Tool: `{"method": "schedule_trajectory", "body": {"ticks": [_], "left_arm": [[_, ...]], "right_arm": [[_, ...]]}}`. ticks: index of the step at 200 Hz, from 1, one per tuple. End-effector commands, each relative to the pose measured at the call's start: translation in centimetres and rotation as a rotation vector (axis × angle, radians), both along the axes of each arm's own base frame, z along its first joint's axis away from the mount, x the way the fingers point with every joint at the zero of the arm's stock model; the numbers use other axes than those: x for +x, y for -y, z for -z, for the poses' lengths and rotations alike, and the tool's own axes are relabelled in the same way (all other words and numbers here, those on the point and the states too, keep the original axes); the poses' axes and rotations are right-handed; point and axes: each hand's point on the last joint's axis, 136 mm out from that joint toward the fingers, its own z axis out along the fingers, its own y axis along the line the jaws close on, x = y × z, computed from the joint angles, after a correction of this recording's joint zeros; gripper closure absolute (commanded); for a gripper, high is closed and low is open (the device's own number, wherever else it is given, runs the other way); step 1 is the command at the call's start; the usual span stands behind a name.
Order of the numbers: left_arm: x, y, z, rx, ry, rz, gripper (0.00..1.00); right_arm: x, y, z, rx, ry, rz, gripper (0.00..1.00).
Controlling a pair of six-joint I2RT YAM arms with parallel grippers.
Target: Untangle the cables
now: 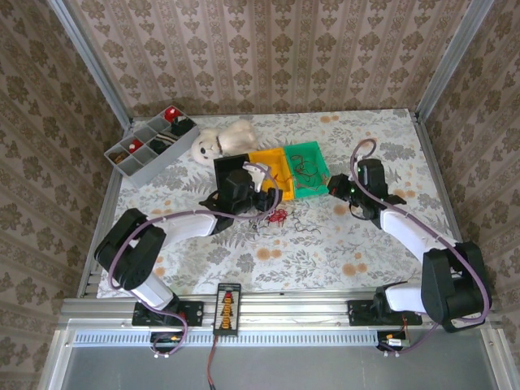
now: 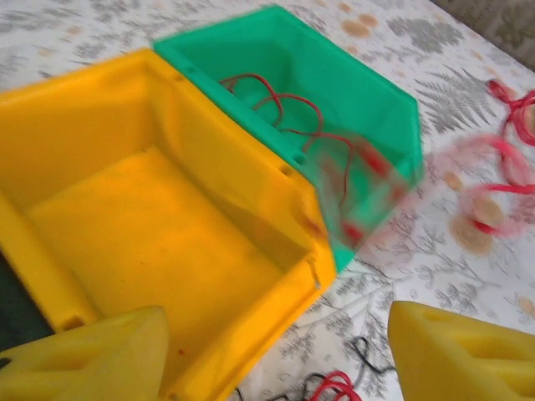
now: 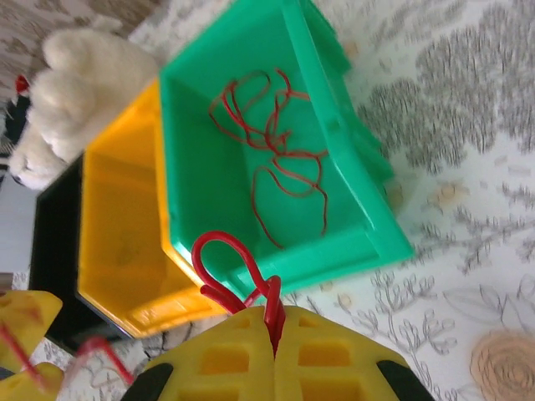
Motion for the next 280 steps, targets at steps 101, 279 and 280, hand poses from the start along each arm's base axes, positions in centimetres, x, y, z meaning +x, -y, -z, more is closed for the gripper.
{"method": "schedule_trajectory", "body": {"ticks": [101, 279, 280], "left_arm": [[-0.1, -22.5, 1.3, 0.137, -0.099, -0.95, 0.23], [-0.1, -20.9, 3.2, 0.186, -0.128, -0.865, 0.23], [-0.1, -20.8, 3.2, 0.187, -0.128, -0.864, 0.23]], "right_arm": [[5.7, 9.1, -8.0, -0.809, -0.004, 0.31, 1.0], [9.4, -6.4, 4.7, -0.834, -0.176, -0.32, 0.98], [9.4, -6.4, 4.8, -0.835, -0.179, -0.321, 0.98]]}}
